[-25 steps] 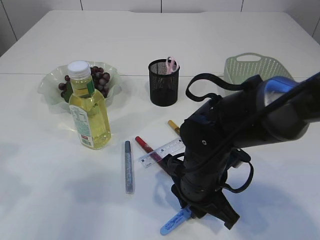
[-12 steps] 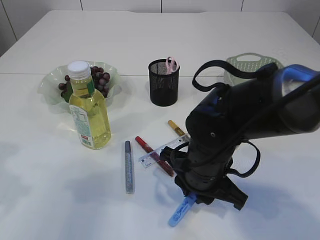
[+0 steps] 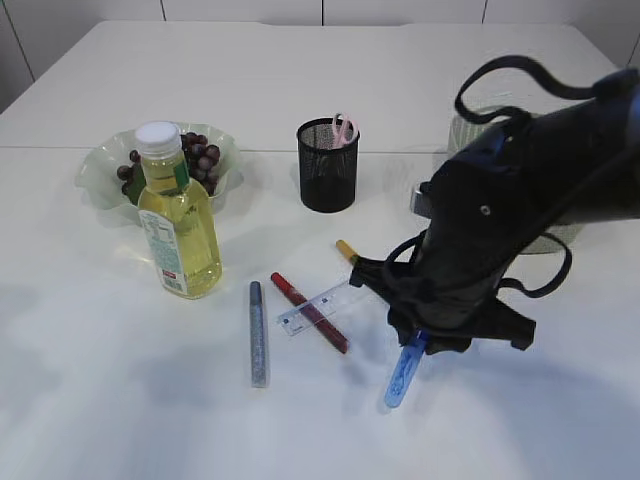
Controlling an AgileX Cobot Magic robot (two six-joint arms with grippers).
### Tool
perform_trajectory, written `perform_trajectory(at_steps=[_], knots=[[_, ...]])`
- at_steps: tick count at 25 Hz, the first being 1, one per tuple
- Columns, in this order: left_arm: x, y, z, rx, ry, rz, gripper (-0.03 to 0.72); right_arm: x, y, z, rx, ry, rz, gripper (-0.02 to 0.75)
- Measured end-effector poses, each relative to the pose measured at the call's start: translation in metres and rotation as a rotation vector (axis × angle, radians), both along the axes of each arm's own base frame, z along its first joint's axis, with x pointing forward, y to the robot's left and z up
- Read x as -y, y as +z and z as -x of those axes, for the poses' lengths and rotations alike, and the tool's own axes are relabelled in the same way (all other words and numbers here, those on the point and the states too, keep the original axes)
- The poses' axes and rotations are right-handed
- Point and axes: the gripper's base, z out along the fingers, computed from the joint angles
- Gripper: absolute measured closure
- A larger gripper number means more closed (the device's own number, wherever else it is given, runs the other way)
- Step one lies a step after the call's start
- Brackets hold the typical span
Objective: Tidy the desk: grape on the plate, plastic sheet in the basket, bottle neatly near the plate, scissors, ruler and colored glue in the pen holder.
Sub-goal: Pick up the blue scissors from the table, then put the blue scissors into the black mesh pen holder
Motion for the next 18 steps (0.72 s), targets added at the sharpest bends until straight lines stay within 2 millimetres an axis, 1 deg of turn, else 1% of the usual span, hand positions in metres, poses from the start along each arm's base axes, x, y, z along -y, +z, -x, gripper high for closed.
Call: perform_trajectory(at_steps=[5,8,14,18], knots=[[0.0,0.0,0.0,0.0,0.0,0.0,0.379,0.023,0.015,-0.018,0.051,0.057,-0.007,0.539],[0.0,0.0,0.0,0.0,0.0,0.0,0.379,0.031,0.025,-0.032,0.093,0.122,-0.006,0.539],[0.0,0.0,0.0,0.0,0.0,0.0,0.379,0.034,0.058,-0.06,0.231,0.265,0.008,0.539],[0.0,0.0,0.0,0.0,0.0,0.0,0.379,0.032,0.086,-0.078,0.367,0.345,0.012,0.54]])
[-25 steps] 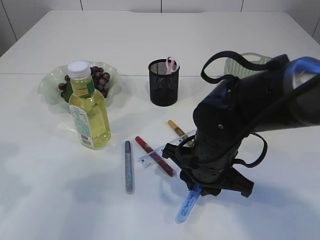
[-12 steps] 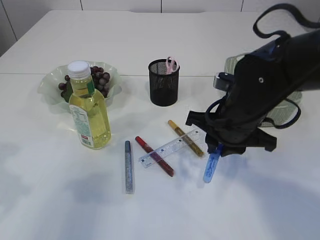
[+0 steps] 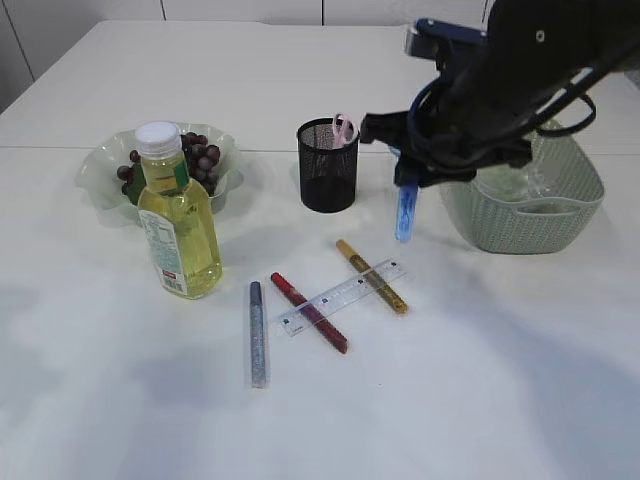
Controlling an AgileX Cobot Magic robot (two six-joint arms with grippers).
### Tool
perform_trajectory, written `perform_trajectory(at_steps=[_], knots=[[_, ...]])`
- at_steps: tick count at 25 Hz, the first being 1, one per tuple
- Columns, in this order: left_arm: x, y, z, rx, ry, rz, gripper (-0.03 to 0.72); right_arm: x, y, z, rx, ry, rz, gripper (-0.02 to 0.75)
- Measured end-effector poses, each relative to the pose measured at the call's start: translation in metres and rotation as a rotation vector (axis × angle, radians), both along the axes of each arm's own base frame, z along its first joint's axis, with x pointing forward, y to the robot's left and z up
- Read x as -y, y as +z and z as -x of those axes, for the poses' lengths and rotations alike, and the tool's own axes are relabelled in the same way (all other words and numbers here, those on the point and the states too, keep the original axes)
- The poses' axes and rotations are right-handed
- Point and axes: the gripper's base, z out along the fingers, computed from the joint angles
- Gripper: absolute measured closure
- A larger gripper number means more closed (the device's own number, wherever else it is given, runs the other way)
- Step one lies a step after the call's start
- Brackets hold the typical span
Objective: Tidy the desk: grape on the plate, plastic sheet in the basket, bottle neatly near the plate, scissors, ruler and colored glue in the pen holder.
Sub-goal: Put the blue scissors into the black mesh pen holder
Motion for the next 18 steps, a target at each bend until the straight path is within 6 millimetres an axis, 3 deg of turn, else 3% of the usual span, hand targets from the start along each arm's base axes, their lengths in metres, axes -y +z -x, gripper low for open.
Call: perform_trajectory(at_steps=[7,10,13,18], knots=[[0.0,0.0,0.0,0.0,0.0,0.001,0.379,0.007,0.052,-0.033,0.308,0.055,-0.048,0.54],[0.0,0.0,0.0,0.0,0.0,0.001,0.38,0.007,0.066,-0.046,0.426,0.059,-0.073,0.54],[0.0,0.0,0.0,0.0,0.0,0.001,0.379,0.005,0.067,-0.061,0.503,0.06,-0.093,0.54],[0.0,-0.001,0.002,-0.02,-0.001,-0.003,0.379,-0.005,0.048,-0.085,0.561,0.072,-0.112,0.54]])
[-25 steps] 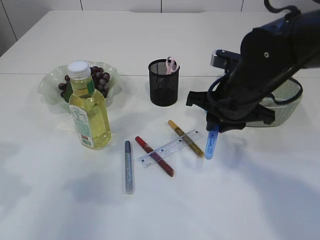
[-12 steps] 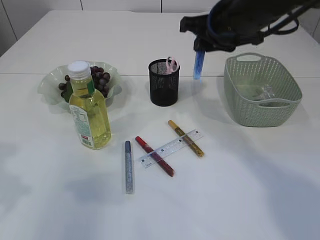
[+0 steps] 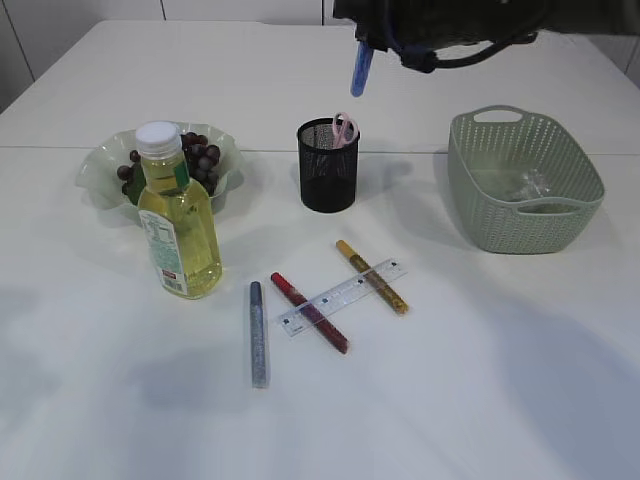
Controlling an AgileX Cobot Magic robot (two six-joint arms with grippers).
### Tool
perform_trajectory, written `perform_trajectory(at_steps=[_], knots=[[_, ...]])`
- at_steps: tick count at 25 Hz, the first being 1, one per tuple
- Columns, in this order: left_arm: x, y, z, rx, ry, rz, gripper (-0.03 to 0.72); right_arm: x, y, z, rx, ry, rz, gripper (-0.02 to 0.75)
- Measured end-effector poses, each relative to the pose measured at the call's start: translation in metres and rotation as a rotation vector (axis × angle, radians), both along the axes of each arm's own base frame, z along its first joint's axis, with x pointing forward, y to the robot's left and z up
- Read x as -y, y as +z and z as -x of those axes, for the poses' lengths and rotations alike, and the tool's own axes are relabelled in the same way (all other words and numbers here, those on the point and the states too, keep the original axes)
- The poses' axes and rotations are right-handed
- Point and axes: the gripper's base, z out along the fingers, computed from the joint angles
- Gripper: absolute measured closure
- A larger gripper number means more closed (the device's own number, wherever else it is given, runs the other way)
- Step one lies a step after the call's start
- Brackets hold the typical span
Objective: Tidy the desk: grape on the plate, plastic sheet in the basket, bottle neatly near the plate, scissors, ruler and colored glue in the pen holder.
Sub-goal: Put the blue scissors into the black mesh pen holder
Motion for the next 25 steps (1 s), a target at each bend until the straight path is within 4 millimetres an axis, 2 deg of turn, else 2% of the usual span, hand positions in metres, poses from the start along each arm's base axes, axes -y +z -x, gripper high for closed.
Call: perform_trajectory(at_steps=[4,11,21,25], knots=[[0.0,-0.001,0.002,-0.028,-0.002,-0.006,0.38,-0.007,-0.016,-0.016,0.059,0.019,0.008,0.54],[-0.001,-0.001,0.004,-0.041,-0.003,-0.008,0.379,-0.016,-0.045,-0.033,0.168,0.078,0.043,0.54],[-0.001,-0.001,0.004,-0.041,-0.003,-0.008,0.379,-0.025,-0.084,-0.045,0.225,0.136,0.062,0.54],[-0.001,-0.001,0.004,-0.041,-0.003,-0.008,0.38,-0.026,-0.093,-0.046,0.224,0.156,0.088,0.533]])
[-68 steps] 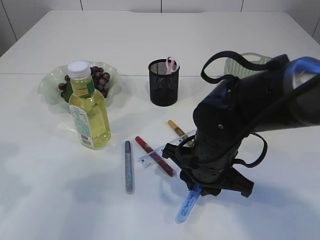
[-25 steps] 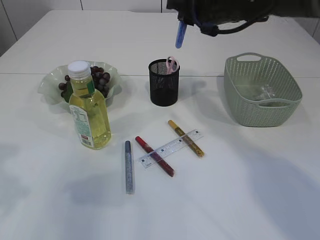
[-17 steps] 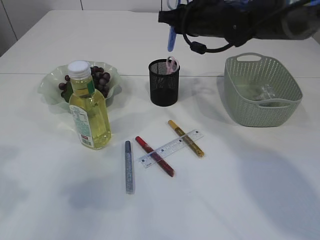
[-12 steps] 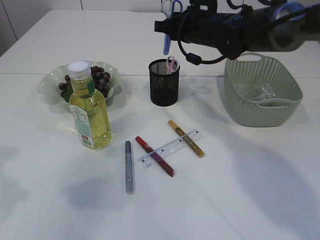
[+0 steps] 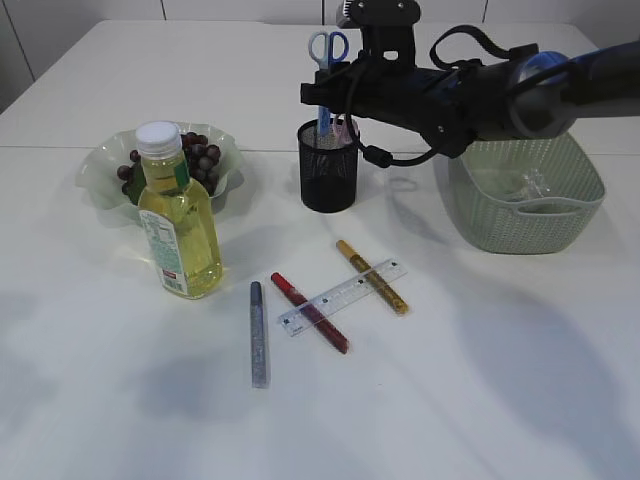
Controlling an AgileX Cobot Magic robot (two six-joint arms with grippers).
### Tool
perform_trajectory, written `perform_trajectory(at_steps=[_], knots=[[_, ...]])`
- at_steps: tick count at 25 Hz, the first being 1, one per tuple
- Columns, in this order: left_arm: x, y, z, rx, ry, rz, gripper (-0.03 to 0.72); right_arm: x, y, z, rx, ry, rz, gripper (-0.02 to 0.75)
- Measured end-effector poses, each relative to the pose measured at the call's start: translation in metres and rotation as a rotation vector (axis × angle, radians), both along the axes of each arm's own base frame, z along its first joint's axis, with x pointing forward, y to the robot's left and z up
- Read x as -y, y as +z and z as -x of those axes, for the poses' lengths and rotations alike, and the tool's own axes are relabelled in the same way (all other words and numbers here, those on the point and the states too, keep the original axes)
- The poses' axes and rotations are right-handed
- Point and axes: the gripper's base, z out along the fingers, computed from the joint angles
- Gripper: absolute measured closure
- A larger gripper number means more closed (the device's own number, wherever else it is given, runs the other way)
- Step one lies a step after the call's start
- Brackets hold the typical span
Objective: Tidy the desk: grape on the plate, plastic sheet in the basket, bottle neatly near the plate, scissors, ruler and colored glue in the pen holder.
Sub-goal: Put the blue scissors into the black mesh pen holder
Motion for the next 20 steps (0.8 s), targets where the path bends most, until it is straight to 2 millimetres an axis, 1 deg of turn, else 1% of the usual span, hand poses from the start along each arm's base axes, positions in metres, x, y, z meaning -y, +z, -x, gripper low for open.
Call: perform_trajectory(at_steps=[2,5,8,12,16,19,20], knots=[[0.0,0.0,0.0,0.0,0.0,0.0,0.38,-0.001,-0.002,0.0,0.009,0.014,0.02,0.514],[0.0,0.0,0.0,0.0,0.0,0.0,0.38,-0.002,-0.005,0.0,0.016,0.025,0.034,0.444],[0.0,0.0,0.0,0.0,0.0,0.0,0.379,-0.002,-0.005,0.0,0.019,0.028,0.036,0.391],[0.0,0.0,0.0,0.001,-0.001,-0.003,0.379,-0.002,-0.004,-0.001,0.03,0.033,0.032,0.373],[-0.001,0.0,0.0,0.002,-0.002,-0.007,0.38,-0.001,-0.001,-0.001,0.054,0.037,0.018,0.371],[-0.001,0.0,0.0,0.002,-0.003,-0.007,0.379,0.003,0.009,0.002,0.014,0.011,0.047,0.371],[-0.001,0.0,0.0,0.002,-0.003,-0.007,0.38,0.005,0.016,0.004,-0.011,-0.006,0.065,0.371]])
